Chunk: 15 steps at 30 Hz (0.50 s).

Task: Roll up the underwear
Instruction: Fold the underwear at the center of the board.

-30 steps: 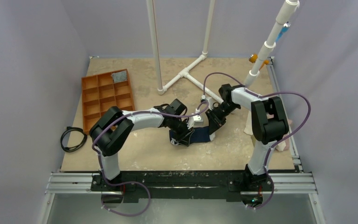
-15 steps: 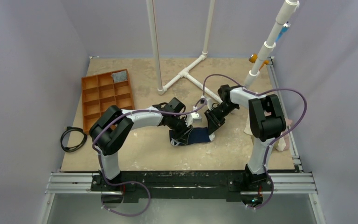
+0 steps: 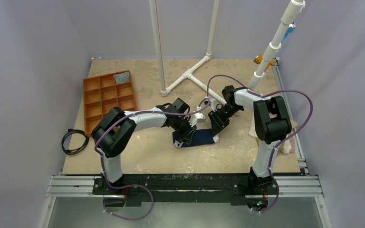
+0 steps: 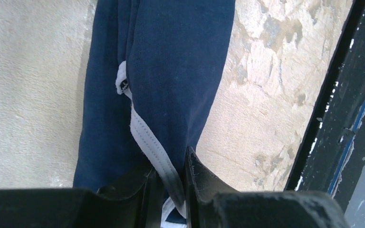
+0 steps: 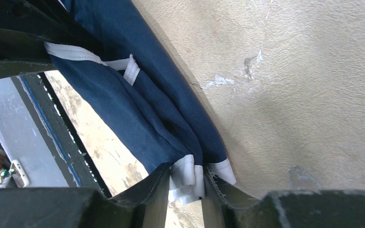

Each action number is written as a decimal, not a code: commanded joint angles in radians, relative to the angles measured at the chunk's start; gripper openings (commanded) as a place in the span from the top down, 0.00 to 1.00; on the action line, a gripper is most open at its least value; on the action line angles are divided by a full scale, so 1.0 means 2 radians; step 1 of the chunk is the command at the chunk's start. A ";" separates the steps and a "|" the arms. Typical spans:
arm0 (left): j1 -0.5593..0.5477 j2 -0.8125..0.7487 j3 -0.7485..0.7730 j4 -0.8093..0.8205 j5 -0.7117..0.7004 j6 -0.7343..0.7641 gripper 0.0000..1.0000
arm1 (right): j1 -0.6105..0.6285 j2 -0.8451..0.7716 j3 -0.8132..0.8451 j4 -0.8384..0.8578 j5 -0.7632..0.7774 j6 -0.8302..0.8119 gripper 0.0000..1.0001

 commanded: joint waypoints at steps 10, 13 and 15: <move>0.003 0.014 0.025 -0.028 -0.016 0.002 0.74 | -0.004 -0.003 0.004 0.031 0.031 0.018 0.56; 0.003 0.015 0.024 -0.033 -0.019 0.005 0.73 | -0.005 -0.008 0.003 0.038 0.038 0.023 0.56; 0.003 0.016 0.024 -0.037 -0.021 0.007 0.73 | -0.005 -0.010 0.003 0.042 0.045 0.025 0.55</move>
